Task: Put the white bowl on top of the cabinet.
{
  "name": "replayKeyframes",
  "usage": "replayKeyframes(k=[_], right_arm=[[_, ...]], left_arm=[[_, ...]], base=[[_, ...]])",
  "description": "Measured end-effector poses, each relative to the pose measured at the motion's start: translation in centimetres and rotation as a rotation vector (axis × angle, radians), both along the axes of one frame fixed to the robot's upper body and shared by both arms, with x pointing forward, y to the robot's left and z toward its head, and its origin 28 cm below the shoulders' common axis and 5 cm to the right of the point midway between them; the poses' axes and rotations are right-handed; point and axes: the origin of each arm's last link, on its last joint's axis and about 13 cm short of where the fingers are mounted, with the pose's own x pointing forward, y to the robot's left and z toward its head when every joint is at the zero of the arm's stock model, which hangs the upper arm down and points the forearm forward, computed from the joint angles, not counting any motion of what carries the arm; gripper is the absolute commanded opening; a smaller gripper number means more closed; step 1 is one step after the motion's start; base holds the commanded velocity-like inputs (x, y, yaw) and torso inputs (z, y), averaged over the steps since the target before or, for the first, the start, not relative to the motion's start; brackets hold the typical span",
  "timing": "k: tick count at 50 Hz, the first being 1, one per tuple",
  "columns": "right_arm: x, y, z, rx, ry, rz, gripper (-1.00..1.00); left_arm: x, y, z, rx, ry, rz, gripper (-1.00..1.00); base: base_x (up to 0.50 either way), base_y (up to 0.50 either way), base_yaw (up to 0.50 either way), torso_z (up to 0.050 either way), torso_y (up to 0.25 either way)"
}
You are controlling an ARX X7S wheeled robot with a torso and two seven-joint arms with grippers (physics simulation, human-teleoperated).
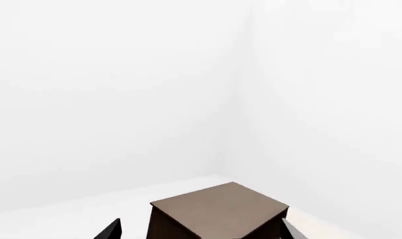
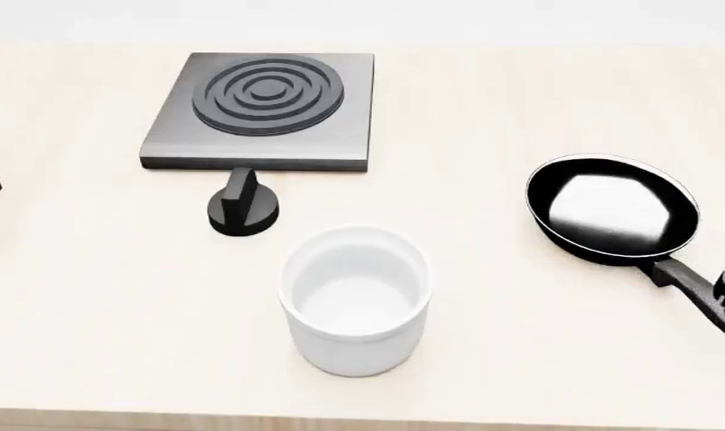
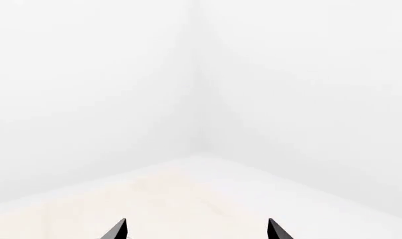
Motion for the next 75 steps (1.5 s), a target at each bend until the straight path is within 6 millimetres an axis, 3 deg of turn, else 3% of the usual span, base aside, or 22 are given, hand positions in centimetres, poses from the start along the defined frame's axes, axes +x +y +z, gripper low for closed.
replayKeyframes(k=[75], right_arm=[[-0.29,-0.47,0.09,-0.048,-0.008,-0.036,1.0]], left_arm=[[-0.19,0.6,-0.45,-0.015,0.005,0.045,1.0]], base=[[0.0,0.5,0.0,0.0,0.0]])
